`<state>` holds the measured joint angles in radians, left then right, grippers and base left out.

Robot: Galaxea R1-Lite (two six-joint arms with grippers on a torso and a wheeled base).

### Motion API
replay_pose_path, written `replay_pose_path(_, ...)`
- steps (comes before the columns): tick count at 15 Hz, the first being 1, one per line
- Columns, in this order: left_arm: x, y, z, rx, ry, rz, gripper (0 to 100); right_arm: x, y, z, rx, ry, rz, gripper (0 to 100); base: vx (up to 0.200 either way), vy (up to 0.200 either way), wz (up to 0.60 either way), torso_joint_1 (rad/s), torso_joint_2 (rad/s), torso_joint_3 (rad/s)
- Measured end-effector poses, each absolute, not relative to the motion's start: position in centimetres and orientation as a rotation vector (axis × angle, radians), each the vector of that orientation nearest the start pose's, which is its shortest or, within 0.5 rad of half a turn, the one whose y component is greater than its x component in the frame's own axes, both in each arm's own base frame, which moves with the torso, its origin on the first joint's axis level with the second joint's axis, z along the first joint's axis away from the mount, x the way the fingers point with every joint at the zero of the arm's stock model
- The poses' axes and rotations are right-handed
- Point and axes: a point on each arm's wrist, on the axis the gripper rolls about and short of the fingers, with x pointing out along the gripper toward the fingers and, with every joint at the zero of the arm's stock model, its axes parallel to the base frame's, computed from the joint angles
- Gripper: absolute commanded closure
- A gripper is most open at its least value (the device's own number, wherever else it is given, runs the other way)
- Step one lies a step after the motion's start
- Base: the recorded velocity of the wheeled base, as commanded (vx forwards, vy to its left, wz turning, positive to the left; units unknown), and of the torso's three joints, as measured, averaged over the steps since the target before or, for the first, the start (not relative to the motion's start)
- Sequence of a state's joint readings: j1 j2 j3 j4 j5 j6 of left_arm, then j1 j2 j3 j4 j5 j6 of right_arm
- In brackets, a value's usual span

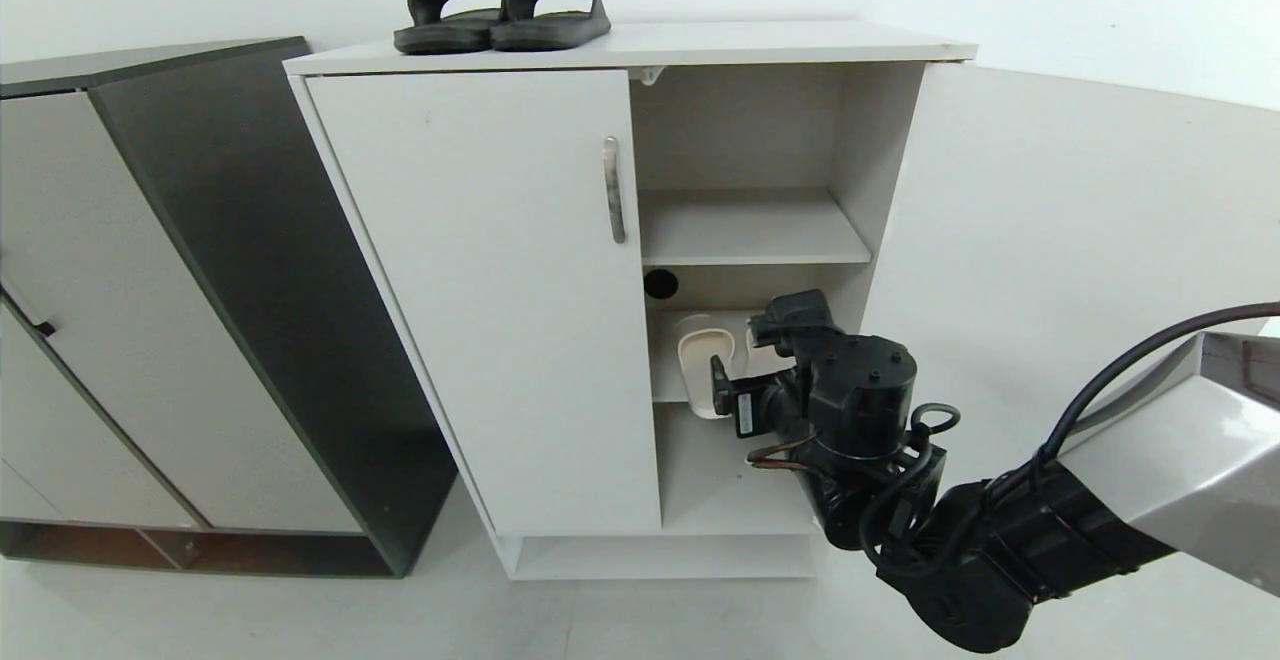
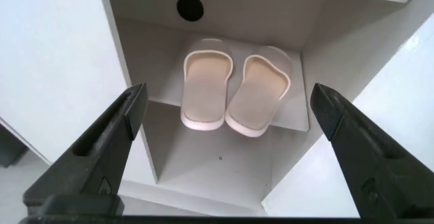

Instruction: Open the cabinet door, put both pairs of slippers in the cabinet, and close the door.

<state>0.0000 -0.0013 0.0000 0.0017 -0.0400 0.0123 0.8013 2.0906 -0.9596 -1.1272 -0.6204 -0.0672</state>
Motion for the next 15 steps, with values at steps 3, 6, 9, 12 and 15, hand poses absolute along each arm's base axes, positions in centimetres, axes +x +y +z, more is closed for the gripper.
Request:
replay_pose_path(3, -2.3, -0.1, 7.5, 0.012, 0.000, -0.040, 100, 28.0, 27.1, 13.4, -0.069, -0.006, 0.186, 0, 0.000, 0.200, 0.00, 0.001, 0.00, 0.007)
replay_pose_path(6, -2.3, -0.1, 7.5, 0.012, 0.000, -0.041, 100, 27.7, 27.3, 13.6, -0.066, -0.009, 0.194, 0, 0.000, 0.200, 0.00, 0.006, 0.00, 0.004)
replay_pose_path(9, -2.3, -0.1, 7.5, 0.012, 0.000, -0.040, 100, 27.5, 27.4, 13.6, -0.061, -0.013, 0.198, 0, 0.000, 0.200, 0.00, -0.001, 0.01, 0.001)
replay_pose_path(12, -2.3, -0.1, 7.5, 0.012, 0.000, -0.040, 100, 27.2, 27.4, 13.7, -0.054, -0.032, 0.203, 0, 0.000, 0.200, 0.00, 0.002, 0.00, 0.004)
replay_pose_path(15, -2.3, -0.1, 7.5, 0.012, 0.000, -0.040, 100, 26.9, 27.5, 13.5, -0.076, -0.033, 0.211, 0, 0.000, 0.200, 0.00, 0.002, 0.00, 0.001)
